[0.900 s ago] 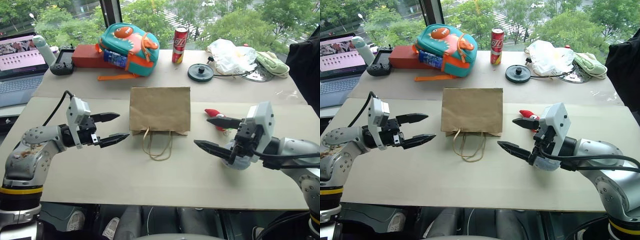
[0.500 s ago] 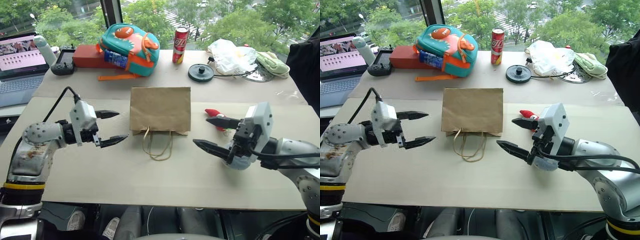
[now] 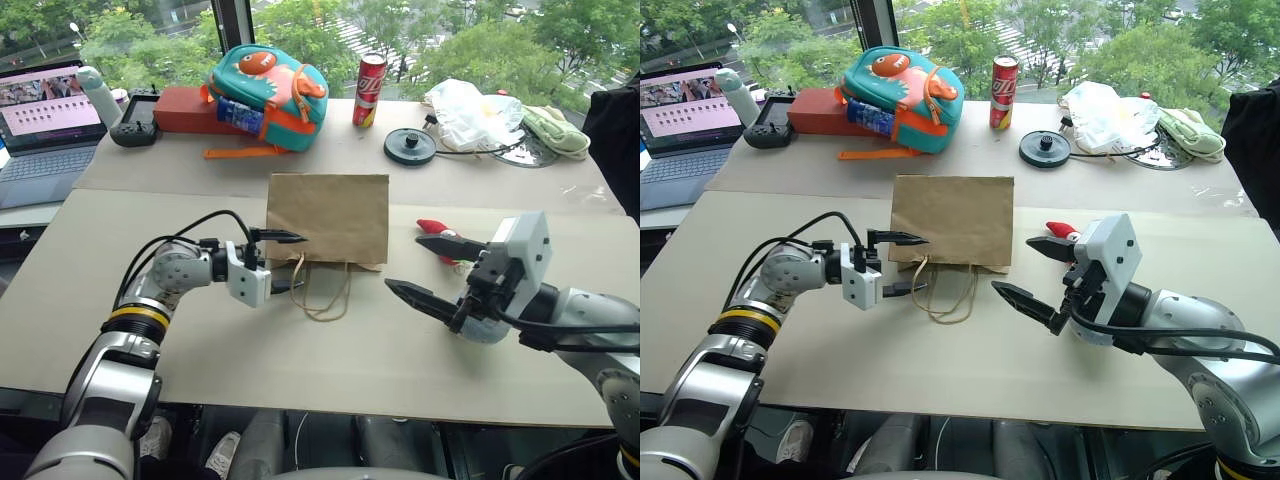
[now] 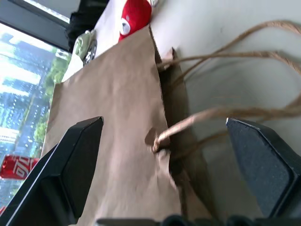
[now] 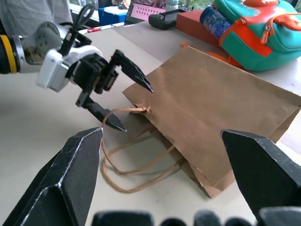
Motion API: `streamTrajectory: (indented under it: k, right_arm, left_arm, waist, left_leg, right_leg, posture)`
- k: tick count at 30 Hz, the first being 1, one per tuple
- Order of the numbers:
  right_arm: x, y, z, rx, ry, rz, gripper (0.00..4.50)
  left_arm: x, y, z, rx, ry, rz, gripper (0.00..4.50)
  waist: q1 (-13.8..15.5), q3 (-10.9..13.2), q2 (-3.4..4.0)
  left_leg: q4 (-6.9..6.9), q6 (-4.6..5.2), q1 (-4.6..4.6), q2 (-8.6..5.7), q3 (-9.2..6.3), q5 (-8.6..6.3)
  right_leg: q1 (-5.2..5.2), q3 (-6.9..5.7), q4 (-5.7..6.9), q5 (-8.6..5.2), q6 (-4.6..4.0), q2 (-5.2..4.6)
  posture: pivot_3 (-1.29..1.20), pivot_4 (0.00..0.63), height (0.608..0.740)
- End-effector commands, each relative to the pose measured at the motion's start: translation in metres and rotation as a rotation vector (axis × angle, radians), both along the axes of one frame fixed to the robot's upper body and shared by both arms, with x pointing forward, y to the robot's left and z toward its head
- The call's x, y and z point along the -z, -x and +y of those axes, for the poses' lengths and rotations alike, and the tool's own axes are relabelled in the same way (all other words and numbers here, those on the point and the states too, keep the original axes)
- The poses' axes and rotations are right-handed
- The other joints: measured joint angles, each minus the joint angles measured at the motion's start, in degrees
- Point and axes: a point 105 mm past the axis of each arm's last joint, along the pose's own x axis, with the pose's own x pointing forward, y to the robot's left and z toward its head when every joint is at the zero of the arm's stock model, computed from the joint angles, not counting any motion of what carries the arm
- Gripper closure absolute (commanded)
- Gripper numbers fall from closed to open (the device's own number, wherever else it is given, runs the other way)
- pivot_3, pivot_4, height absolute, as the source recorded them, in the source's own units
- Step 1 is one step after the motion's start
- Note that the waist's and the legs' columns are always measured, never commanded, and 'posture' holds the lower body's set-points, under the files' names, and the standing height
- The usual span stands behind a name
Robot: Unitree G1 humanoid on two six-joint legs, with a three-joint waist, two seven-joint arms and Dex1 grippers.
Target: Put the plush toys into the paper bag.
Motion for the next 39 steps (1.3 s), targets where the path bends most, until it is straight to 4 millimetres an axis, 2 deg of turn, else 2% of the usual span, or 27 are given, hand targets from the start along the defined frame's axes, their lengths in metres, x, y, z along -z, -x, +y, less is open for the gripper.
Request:
streamTrajectory:
  k: [1, 4, 7, 17, 23, 28, 32, 35, 39]
  right_arm:
    - [-0.011, 0.005, -0.001, 0.021, 0.002, -0.054, 0.06]
    - [-0.012, 0.006, -0.001, 0.031, 0.002, -0.057, 0.06]
    - [-0.012, 0.007, -0.001, 0.036, 0.001, -0.055, 0.0]
    - [-0.011, 0.005, -0.002, 0.051, -0.005, -0.052, 0.0]
    - [-0.012, 0.003, 0.0, 0.045, -0.009, -0.055, 0.0]
    - [-0.012, 0.001, 0.001, 0.045, -0.012, -0.056, 0.0]
    - [-0.011, 0.001, -0.001, 0.048, -0.008, -0.05, 0.0]
    - [-0.01, 0.001, -0.001, 0.047, -0.005, -0.042, 0.0]
    - [-0.007, 0.001, 0.001, 0.036, 0.0, -0.03, 0.0]
  left_arm:
    - [-0.009, -0.006, -0.006, 0.009, 0.028, -0.059, 0.0]
    - [-0.01, -0.007, -0.007, 0.015, 0.037, -0.069, 0.0]
    - [-0.007, -0.007, -0.005, 0.018, 0.015, -0.064, 0.73]
    - [-0.006, -0.008, -0.002, 0.01, -0.001, -0.056, 4.47]
    - [-0.008, -0.011, -0.001, -0.006, 0.003, -0.062, 4.47]
    - [-0.021, -0.016, -0.005, -0.041, 0.098, -0.01, 4.47]
    - [-0.051, -0.025, -0.004, -0.086, 0.22, 0.181, 4.47]
    - [-0.068, -0.025, -0.001, -0.097, 0.253, 0.329, 4.47]
    - [-0.102, -0.026, -0.002, -0.109, 0.364, 0.573, 4.47]
  waist:
    - [-0.1, 0.0, 0.0]
    - [-0.2, 0.0, 0.0]
    - [-0.2, 0.0, 0.0]
    - [-0.1, 0.0, 0.0]
    - [-0.1, 0.0, 0.0]
    - [-0.1, 0.0, 0.0]
    - [-0.1, 0.0, 0.0]
    - [-0.4, 0.0, 0.0]
    - [-1.2, 0.0, 0.01]
  left_leg:
    - [0.01, 0.0, 0.0, 0.0, -0.01, 0.0]
    - [0.01, 0.0, 0.06, -0.01, 0.01, 0.0]
    - [0.0, 0.0, 0.07, -0.01, 0.01, 0.0]
    - [0.01, 0.0, 0.07, -0.01, 0.0, 0.0]
    - [0.01, 0.0, 0.09, -0.01, 0.0, 0.0]
    - [0.01, 0.0, 0.07, -0.01, 0.0, 0.01]
    - [0.02, 0.0, 0.05, 0.0, -0.03, 0.01]
    - [0.02, 0.0, 0.08, 0.01, -0.04, 0.01]
    - [0.01, 0.0, 0.1, 0.04, -0.08, 0.01]
  right_leg:
    - [0.0, 0.0, 0.01, 0.0, 0.0, 0.0]
    - [0.03, 0.02, 0.04, 0.0, 0.01, 0.01]
    - [0.03, 0.01, 0.04, 0.0, 0.01, 0.01]
    - [0.04, 0.0, 0.06, 0.0, 0.01, 0.0]
    - [0.04, 0.0, 0.06, 0.0, 0.01, 0.01]
    - [0.05, -0.01, 0.07, 0.0, 0.02, 0.01]
    - [0.05, -0.02, 0.08, 0.0, 0.01, 0.01]
    - [0.05, -0.03, 0.09, 0.0, 0.01, 0.02]
    - [0.05, -0.03, 0.13, 0.0, 0.02, 0.09]
  posture:
    - [0.0, 0.15, 0.739]
    - [0.0, 0.15, 0.739]
    - [0.0, 0.15, 0.739]
    - [0.0, 0.15, 0.739]
    - [0.0, 0.15, 0.739]
    - [0.0, 0.15, 0.739]
    - [0.0, 0.15, 0.739]
    - [0.0, 0.15, 0.739]
    - [0.0, 0.15, 0.739]
